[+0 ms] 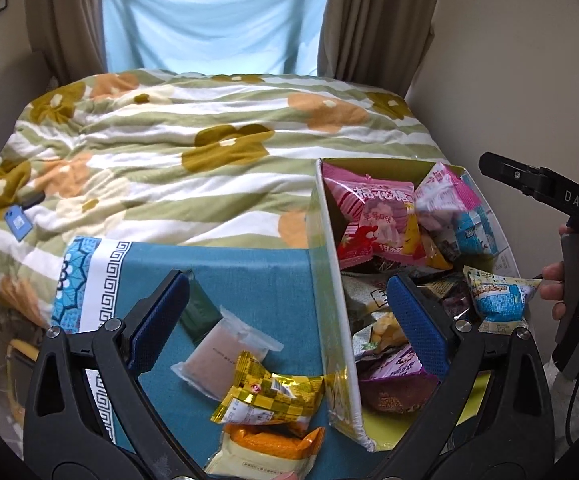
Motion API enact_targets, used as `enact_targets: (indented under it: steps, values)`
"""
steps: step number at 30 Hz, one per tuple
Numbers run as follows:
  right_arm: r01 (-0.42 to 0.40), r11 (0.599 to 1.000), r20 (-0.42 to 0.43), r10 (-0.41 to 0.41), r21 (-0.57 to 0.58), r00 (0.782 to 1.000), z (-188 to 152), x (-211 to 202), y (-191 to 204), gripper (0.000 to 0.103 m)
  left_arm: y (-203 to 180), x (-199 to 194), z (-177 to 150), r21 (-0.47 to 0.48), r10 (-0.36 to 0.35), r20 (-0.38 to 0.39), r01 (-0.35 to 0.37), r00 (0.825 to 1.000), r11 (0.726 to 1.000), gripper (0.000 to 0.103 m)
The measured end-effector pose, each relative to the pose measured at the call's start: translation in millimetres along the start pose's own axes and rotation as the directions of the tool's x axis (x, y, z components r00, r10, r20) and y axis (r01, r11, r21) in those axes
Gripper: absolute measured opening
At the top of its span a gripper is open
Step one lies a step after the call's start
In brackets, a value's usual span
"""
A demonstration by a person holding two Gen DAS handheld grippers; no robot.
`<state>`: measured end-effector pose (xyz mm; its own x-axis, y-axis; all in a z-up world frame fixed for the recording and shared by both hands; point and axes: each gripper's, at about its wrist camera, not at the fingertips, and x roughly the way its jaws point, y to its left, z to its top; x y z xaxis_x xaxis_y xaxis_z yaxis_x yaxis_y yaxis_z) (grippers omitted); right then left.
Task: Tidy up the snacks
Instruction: 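Move both grippers back over the remaining bags on the cloth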
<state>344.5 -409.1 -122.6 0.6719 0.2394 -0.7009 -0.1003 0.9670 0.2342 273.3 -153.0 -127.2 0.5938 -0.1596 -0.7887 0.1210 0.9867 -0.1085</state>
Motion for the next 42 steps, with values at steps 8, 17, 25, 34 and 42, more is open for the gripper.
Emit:
enact_targets:
  steps: [8, 17, 25, 34, 42]
  values:
    - [0.008, 1.0, 0.021, -0.008, -0.021, 1.0, -13.2, -25.9, 3.9, 0.1, 5.0, -28.3, -9.4, -0.012, 0.02, 0.046, -0.019, 0.999, 1.0, 0.098]
    - [-0.029, 0.998, 0.119, 0.036, -0.062, 0.992, -16.1, -72.8, 21.9, 0.1, 25.3, -90.6, -31.3, -0.058, 0.068, 0.112, -0.062, 0.991, 0.996, 0.099]
    - [-0.071, 0.994, 0.149, 0.083, -0.085, 0.985, -37.2, -100.9, 54.7, 0.1, 45.4, -120.8, -60.0, -0.071, 0.069, 0.129, -0.06, 0.989, 0.996, 0.099]
    - [-0.011, 0.996, 0.163, 0.026, -0.092, 0.986, -79.2, -122.1, 98.9, 0.103, 64.8, -129.9, -83.9, 0.03, -0.016, 0.088, 0.014, 0.996, 0.999, 0.099]
    - [0.046, 0.999, 0.108, -0.049, 0.03, 0.993, -125.9, -123.5, 134.5, 0.103, 95.3, -134.4, -118.4, 0.118, -0.114, -0.021, 0.116, 0.993, 0.986, 0.098]
